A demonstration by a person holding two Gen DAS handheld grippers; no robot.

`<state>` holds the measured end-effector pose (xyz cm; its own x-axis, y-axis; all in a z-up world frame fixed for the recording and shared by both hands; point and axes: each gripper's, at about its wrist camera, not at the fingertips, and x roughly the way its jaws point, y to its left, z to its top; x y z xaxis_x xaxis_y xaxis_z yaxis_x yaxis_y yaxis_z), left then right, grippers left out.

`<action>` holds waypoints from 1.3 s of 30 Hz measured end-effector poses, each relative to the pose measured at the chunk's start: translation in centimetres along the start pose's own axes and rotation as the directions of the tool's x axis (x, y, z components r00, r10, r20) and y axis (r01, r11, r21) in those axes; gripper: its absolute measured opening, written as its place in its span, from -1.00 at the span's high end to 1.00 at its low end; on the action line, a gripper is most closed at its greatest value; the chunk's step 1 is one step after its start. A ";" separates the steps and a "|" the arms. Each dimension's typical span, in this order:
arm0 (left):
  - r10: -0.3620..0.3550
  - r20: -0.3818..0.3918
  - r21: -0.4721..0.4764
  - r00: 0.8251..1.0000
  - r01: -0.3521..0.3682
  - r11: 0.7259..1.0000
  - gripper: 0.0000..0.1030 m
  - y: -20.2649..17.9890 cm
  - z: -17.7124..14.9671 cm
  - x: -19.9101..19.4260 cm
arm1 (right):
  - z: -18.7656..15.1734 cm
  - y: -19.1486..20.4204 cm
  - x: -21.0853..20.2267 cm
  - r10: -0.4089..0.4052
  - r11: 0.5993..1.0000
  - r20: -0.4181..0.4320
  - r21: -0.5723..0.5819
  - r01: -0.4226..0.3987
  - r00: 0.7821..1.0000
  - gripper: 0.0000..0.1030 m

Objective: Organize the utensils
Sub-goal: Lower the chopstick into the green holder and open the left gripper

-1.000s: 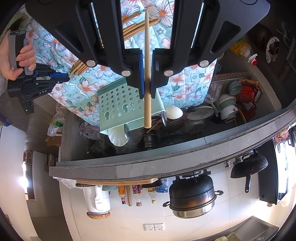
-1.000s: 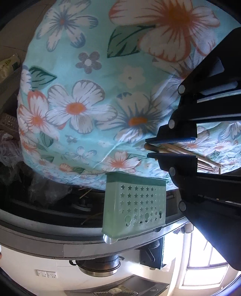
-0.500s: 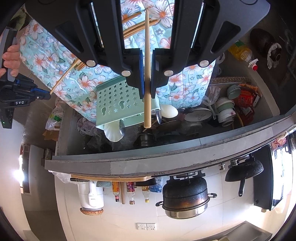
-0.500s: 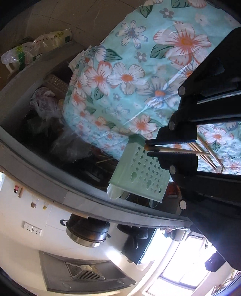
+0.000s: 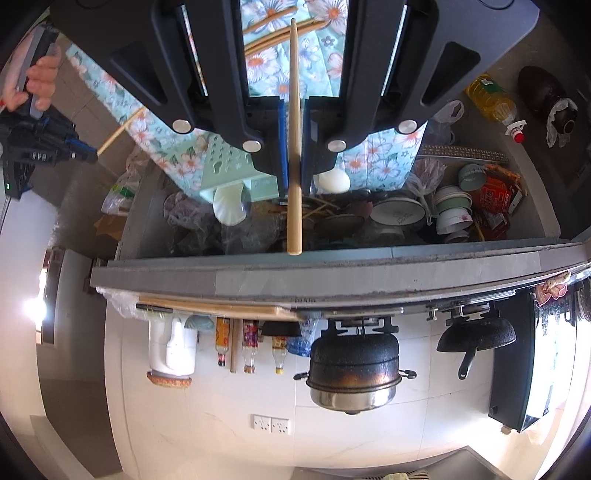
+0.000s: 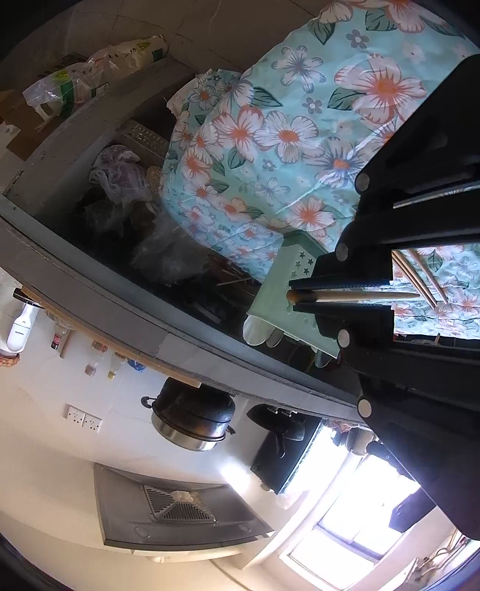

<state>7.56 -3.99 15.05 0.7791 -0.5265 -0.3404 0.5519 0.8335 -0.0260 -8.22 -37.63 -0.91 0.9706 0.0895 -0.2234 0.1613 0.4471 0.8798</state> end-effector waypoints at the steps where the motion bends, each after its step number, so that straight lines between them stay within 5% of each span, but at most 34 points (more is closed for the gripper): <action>1: -0.003 0.007 -0.019 1.000 0.003 1.000 0.90 0.3 0.7 0.2 | 0.2 0.0 -0.3 0.003 1.000 0.005 -0.001 -0.003 1.000 0.87; 9: -0.015 0.146 -0.136 0.989 0.035 0.990 0.90 1.2 7.6 3.3 | 2.3 0.4 -2.0 0.023 0.999 0.042 -0.035 -0.022 0.999 0.87; 17: -0.016 0.242 -0.129 0.970 0.048 0.991 0.90 -1.1 11.7 10.4 | 2.7 0.3 -1.4 0.017 0.999 0.043 -0.031 -0.016 0.999 0.87; 28: -0.005 0.087 -0.173 0.996 0.020 0.985 0.90 -1.4 6.3 20.2 | 3.4 -0.3 -0.8 -0.027 0.999 0.038 -0.038 0.028 0.999 0.87; 32: -0.013 0.023 -0.182 1.000 0.017 0.983 0.78 -0.9 4.1 20.6 | 3.6 -0.1 -0.9 -0.036 0.998 0.040 -0.049 0.038 0.999 0.87; 34: -0.011 0.017 -0.190 1.000 0.014 0.982 0.53 -0.5 3.1 20.0 | 3.6 0.2 -1.0 -0.041 0.997 0.042 -0.060 0.044 0.998 0.87; 39: 0.006 0.019 -0.215 1.000 -0.002 0.977 0.33 1.0 1.4 17.1 | 3.4 1.6 -1.4 -0.044 0.994 0.052 -0.095 0.049 0.998 0.87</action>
<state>21.85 -12.41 10.47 0.7877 -0.5248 -0.3225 0.4741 0.8508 -0.2266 -8.69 -40.04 2.18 0.9705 0.0233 -0.2398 0.1908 0.5336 0.8240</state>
